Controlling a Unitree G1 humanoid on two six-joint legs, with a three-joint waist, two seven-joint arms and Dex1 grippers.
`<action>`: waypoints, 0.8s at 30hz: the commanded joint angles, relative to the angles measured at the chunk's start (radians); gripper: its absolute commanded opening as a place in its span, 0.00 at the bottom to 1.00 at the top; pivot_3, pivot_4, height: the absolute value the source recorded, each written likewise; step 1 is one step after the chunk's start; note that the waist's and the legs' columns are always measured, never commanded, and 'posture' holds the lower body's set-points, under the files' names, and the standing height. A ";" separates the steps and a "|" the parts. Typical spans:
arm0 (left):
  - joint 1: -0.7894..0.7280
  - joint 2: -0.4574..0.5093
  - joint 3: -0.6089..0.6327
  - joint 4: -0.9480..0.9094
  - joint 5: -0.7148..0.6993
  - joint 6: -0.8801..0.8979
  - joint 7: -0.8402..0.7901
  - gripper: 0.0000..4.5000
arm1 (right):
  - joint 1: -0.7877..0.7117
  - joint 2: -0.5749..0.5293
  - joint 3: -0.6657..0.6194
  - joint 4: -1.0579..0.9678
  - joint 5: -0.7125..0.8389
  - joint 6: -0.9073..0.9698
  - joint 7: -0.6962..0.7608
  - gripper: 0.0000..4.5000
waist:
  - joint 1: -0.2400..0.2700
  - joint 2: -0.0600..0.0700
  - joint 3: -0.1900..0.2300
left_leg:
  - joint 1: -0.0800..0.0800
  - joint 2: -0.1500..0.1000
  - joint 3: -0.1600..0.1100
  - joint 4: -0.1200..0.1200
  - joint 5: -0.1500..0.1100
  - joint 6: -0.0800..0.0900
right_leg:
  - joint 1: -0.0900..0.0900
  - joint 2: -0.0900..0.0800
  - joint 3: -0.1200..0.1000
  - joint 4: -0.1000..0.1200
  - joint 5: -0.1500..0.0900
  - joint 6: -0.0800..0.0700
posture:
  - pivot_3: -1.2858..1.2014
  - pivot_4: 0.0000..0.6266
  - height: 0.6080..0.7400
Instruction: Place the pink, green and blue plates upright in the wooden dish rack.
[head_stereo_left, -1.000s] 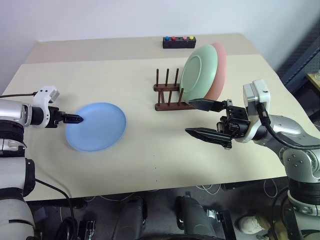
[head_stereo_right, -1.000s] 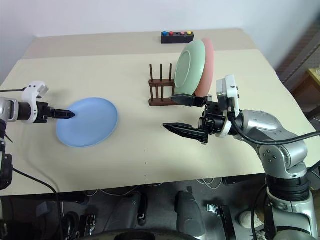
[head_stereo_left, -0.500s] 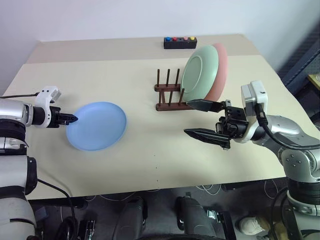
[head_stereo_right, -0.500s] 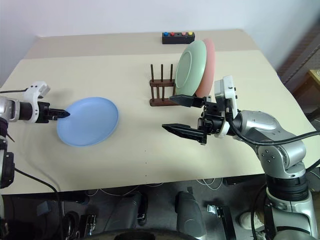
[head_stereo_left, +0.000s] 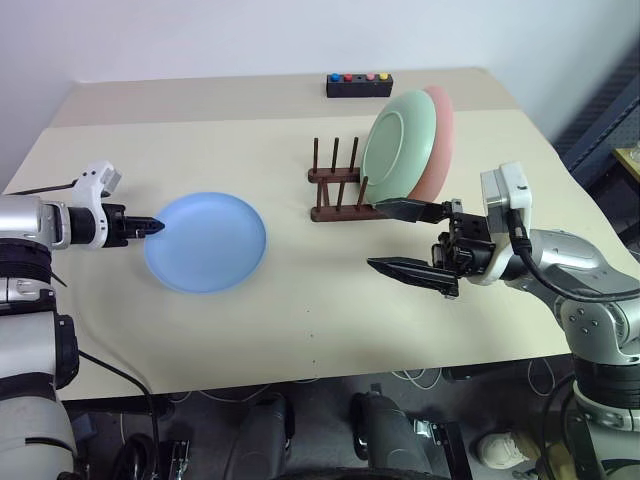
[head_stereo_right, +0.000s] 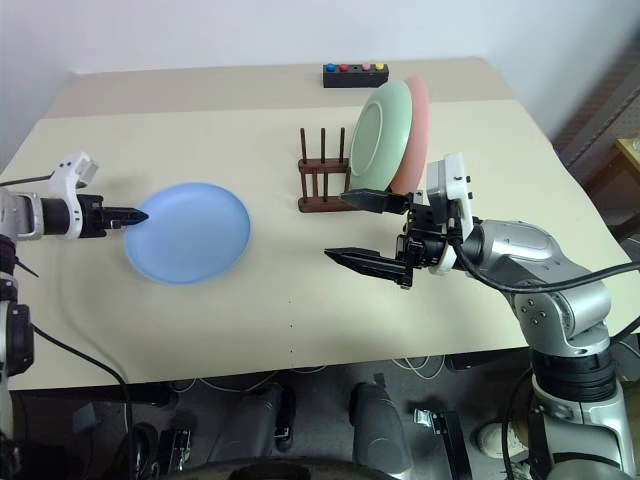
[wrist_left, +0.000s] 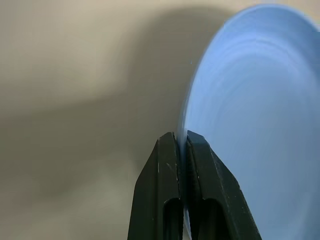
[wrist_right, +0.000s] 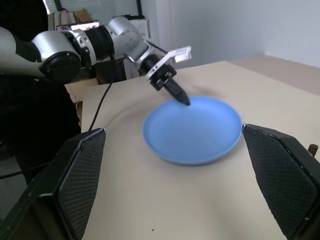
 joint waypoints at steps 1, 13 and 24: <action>0.001 0.027 0.099 -0.053 -0.059 0.034 0.035 0.00 | -0.042 -0.011 0.005 -0.008 -0.017 -0.025 0.014 1.00 | -0.002 0.000 0.000 | 0.000 0.000 0.000 0.000 0.000 0.000 | 0.000 0.000 0.000 0.000 0.000 0.000 | 0.52 0.24 1.00; 0.071 -0.095 0.457 -0.206 -0.301 0.132 0.235 0.00 | -0.112 0.024 0.032 0.067 -0.152 -0.151 0.001 1.00 | 0.001 -0.001 0.000 | 0.000 0.000 0.000 0.000 0.000 0.000 | 0.000 -0.001 0.000 0.001 0.000 0.000 | 0.52 0.24 1.00; 0.134 -0.284 0.665 -0.399 -0.499 0.160 0.440 0.00 | -0.141 0.025 0.151 0.111 -0.465 -0.387 -0.056 1.00 | 0.000 -0.001 0.000 | 0.000 0.000 0.000 0.000 0.000 -0.001 | -0.001 -0.001 0.000 0.001 0.000 0.000 | 0.52 0.24 1.00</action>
